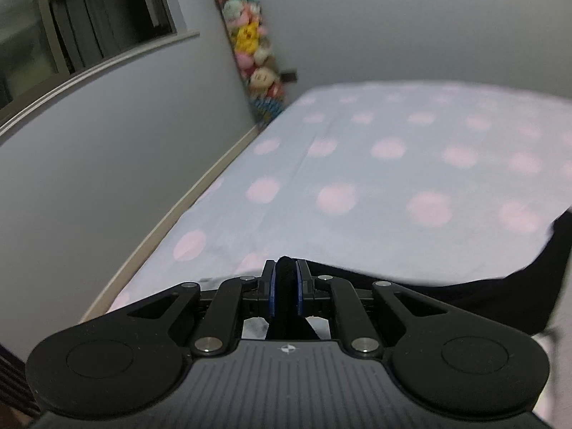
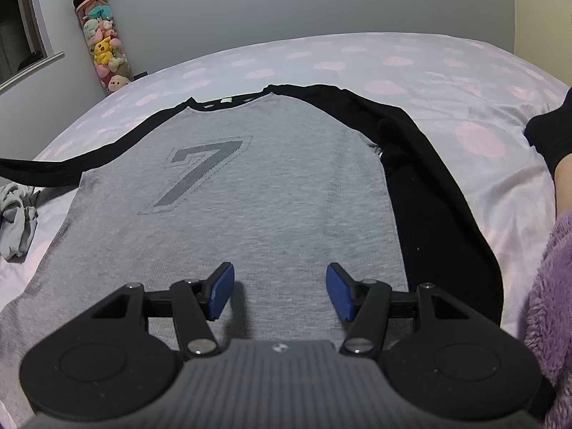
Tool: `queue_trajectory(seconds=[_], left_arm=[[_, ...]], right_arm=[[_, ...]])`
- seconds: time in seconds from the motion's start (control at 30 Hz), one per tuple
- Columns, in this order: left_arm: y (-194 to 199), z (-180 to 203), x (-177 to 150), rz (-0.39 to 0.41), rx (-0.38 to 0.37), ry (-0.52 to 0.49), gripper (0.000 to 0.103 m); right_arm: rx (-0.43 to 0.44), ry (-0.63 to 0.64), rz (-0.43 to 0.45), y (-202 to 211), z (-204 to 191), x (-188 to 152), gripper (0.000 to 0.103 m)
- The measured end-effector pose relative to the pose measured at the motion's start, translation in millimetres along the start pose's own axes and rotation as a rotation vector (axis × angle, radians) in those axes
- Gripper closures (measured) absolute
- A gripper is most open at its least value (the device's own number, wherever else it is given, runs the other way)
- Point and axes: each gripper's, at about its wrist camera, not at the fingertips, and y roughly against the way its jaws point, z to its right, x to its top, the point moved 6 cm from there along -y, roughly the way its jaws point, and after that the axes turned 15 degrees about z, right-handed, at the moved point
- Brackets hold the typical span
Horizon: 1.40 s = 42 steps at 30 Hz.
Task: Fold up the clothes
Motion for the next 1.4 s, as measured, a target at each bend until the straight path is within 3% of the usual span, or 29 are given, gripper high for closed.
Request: queue_trajectory(seconds=[0.13, 0.3, 0.53, 0.63, 0.73, 0.9, 1.13, 1.2, 1.4], left_arm=[[-21.5, -7.2, -25.4, -0.082, 0.037, 0.053, 0.087], [1.1, 0.9, -43.0, -0.084, 0.067, 0.103, 0.081], [74.2, 51.3, -46.7, -0.015, -0.132, 0.169, 0.065], [105.3, 82.5, -53.8, -0.001, -0.195, 0.132, 0.064], [131.4, 109.0, -62.5, -0.005, -0.258, 0.114, 0.064], [165.9, 129.4, -75.8, -0.036, -0.349, 0.208, 0.064], [195.0, 132.7, -99.0, -0.072, -0.369, 0.238, 0.063], [199.9, 128.9, -101.2, -0.075, -0.37, 0.245, 0.063], [209.2, 115.0, -96.9, -0.05, -0.348, 0.263, 0.063]], right_arm=[[0.003, 0.012, -0.003, 1.6, 0.3, 0.2, 0.042], [-0.012, 0.027, 0.021, 9.0, 0.4, 3.4, 0.047], [-0.11, 0.039, 0.067, 35.0, 23.6, 28.0, 0.048], [-0.179, 0.061, 0.058, 49.0, 42.7, 37.1, 0.049], [-0.234, 0.076, 0.0, 60.0, 64.4, 33.7, 0.048], [-0.283, -0.033, -0.093, 63.5, 89.9, 16.0, 0.05], [-0.261, -0.069, -0.225, 42.9, 90.4, -8.2, 0.067], [-0.262, -0.067, -0.206, 43.1, 88.8, -5.8, 0.098], [-0.275, -0.096, -0.098, 62.9, 95.2, 26.8, 0.098]])
